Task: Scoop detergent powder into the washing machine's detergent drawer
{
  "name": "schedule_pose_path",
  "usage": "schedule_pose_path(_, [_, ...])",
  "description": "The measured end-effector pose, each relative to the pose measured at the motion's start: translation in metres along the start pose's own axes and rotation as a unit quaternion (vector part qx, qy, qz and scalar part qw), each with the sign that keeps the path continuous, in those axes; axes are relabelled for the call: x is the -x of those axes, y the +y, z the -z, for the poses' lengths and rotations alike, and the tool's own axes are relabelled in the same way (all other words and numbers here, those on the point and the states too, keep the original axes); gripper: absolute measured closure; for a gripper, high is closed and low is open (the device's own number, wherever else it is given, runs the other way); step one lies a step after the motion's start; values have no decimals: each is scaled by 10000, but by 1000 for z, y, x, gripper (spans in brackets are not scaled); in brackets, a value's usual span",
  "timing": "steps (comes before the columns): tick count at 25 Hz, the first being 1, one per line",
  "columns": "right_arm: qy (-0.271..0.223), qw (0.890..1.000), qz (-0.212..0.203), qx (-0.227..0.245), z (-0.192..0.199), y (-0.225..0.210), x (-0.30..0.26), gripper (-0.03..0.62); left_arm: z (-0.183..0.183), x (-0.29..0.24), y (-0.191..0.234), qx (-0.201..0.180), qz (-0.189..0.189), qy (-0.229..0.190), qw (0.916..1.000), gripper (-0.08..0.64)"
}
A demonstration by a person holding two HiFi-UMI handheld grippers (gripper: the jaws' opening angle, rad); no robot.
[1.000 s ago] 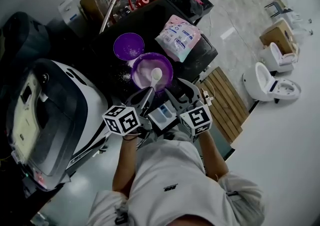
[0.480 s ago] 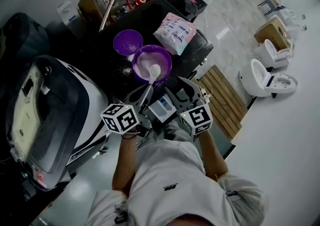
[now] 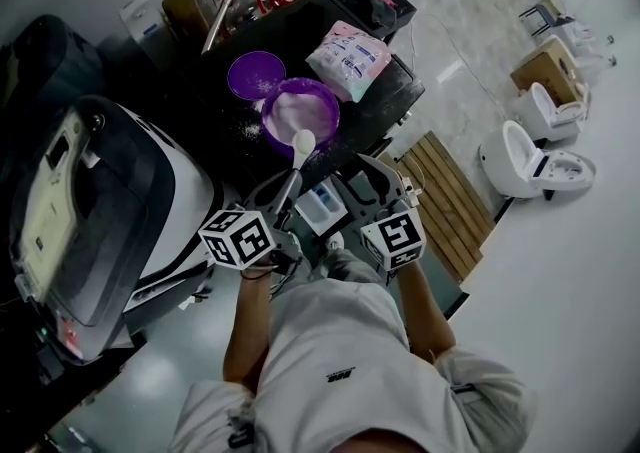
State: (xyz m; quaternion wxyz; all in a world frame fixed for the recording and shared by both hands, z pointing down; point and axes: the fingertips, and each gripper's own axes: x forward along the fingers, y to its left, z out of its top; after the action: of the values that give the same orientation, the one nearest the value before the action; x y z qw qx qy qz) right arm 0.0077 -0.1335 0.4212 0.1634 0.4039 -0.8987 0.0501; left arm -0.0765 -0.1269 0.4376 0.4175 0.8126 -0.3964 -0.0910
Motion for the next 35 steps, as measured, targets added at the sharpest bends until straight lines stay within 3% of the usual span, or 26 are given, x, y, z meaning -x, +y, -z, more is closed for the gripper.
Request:
schedule_pose_path(8, [-69, 9985, -535, -14, 14, -5, 21, 397, 23, 4, -16, -7, -460, -336, 9984, 545])
schedule_pose_path(22, [-48, 9893, -1457, -10, 42, -9, 65, 397, 85, 17, -49, 248, -1257, -834, 9882, 545])
schedule_pose_path(28, [45, 9892, -1464, -35, 54, 2, 72, 397, 98, 30, -51, 259, -1255, -820, 9884, 545])
schedule_pose_path(35, [203, 9927, -1191, -70, 67, 21, 78, 397, 114, 46, -38, 258, -1073, -612, 9920, 543])
